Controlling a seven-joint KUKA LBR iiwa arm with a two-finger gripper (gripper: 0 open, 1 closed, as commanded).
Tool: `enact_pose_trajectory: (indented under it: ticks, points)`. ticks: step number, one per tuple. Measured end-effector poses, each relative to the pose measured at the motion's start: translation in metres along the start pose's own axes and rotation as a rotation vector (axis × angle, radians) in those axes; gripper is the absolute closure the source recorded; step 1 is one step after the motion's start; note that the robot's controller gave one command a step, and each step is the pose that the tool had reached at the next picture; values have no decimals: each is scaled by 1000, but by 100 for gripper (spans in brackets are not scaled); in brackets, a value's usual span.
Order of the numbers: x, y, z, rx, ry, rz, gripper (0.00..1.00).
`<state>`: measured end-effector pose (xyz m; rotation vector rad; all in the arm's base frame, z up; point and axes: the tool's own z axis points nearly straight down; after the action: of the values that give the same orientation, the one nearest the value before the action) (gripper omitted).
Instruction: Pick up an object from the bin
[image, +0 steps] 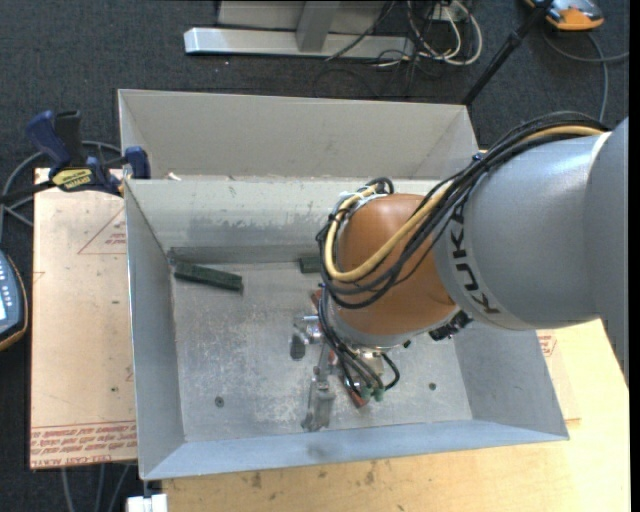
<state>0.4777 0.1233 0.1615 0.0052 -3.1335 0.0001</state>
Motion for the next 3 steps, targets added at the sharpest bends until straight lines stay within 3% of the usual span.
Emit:
enact_pose_trajectory:
  ticks: [1,2,3]
  points:
    - [-45,-91,56,0,-7,282,0]
    - [-87,-87,90,-1,-14,50,0]
    - [-102,-109,88,2,-20,-531,0]
